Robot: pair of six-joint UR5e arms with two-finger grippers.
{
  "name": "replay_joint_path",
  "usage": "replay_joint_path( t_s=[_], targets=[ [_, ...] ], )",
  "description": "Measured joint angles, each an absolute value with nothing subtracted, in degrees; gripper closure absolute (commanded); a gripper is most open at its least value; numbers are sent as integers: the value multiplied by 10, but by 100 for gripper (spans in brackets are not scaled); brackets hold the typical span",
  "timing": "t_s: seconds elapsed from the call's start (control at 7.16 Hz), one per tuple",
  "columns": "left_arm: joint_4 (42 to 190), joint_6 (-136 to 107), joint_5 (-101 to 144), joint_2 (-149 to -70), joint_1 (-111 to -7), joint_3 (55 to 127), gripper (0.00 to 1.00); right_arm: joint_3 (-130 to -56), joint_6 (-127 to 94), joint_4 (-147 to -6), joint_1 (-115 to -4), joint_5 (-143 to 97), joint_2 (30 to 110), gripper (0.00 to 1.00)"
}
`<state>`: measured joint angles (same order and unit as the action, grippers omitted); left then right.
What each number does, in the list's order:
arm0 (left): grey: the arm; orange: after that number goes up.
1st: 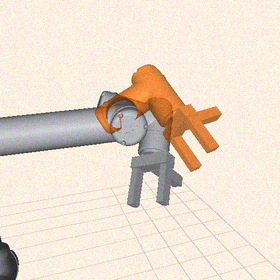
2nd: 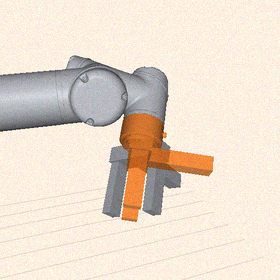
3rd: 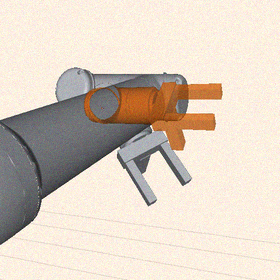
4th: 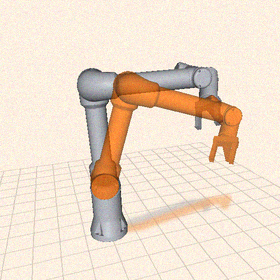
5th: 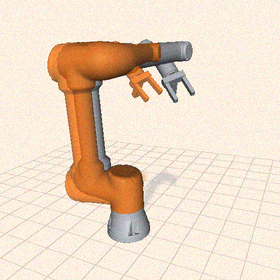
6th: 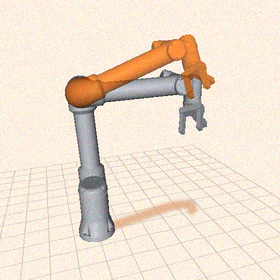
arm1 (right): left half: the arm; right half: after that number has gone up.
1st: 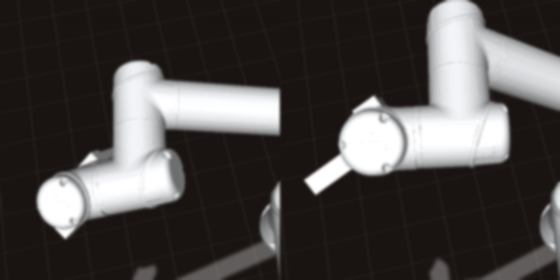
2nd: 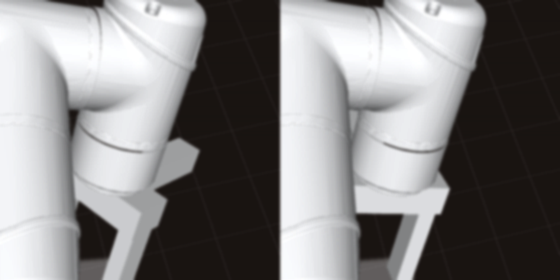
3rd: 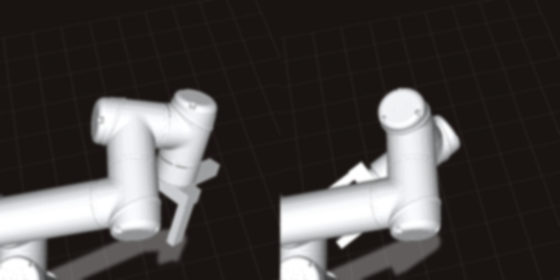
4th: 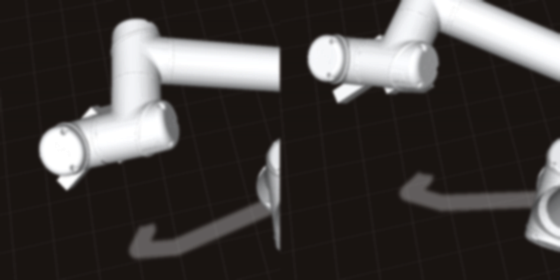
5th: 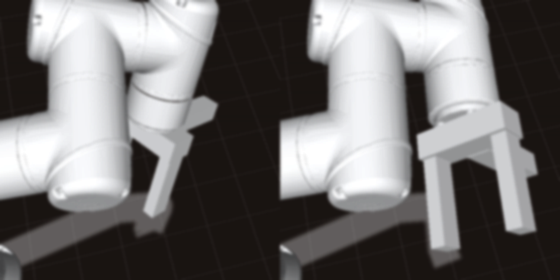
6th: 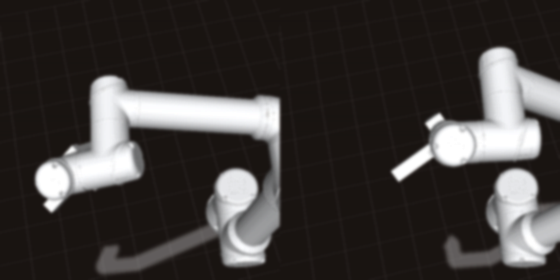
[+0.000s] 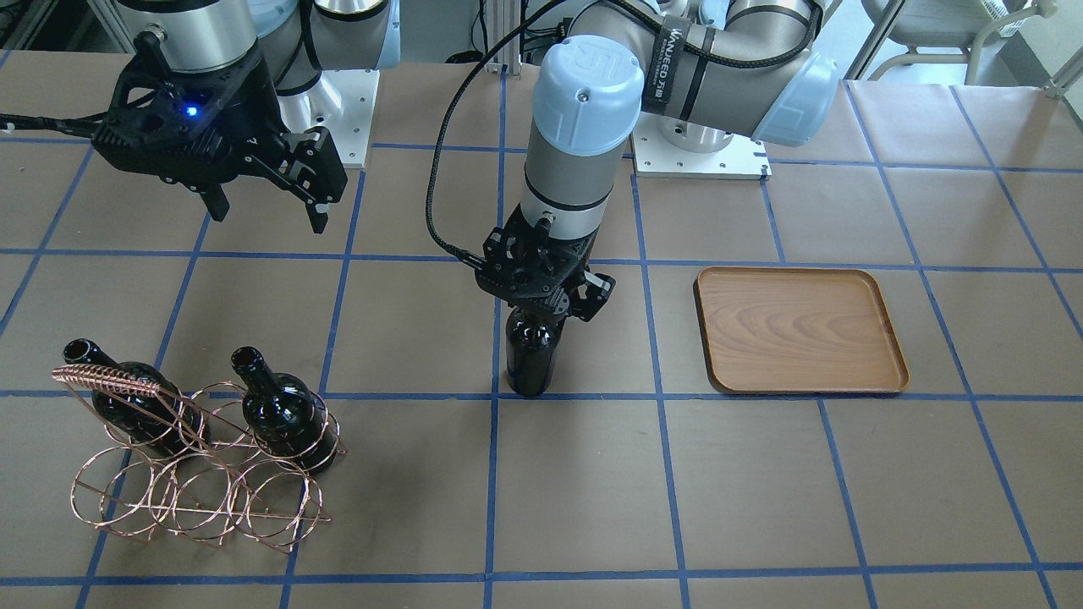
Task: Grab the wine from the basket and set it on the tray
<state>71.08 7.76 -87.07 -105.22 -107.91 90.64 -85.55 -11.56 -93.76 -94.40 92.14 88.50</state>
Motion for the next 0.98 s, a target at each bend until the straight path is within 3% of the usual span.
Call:
replay_joint_path(
  t_s=[0.14,0.42,0.56,0.7,0.98],
  targets=[
    [710,77,-871,-1051,-1079,906,14,-854,-101,-937,-926,927,886,0],
    [710,78,-871,-1051,-1078,905,45,-854,-45,-935,-894,936,891,0],
    [709,78,-871,-1052,-1078,905,68,-856,-23,-934,-889,936,892,0],
    [709,83,-871,-1053,-1078,905,99,-857,-9,-933,-887,935,893,0],
    [708,101,-873,-1055,-1078,905,100,-859,-4,-930,-885,931,893,0]
  ],
)
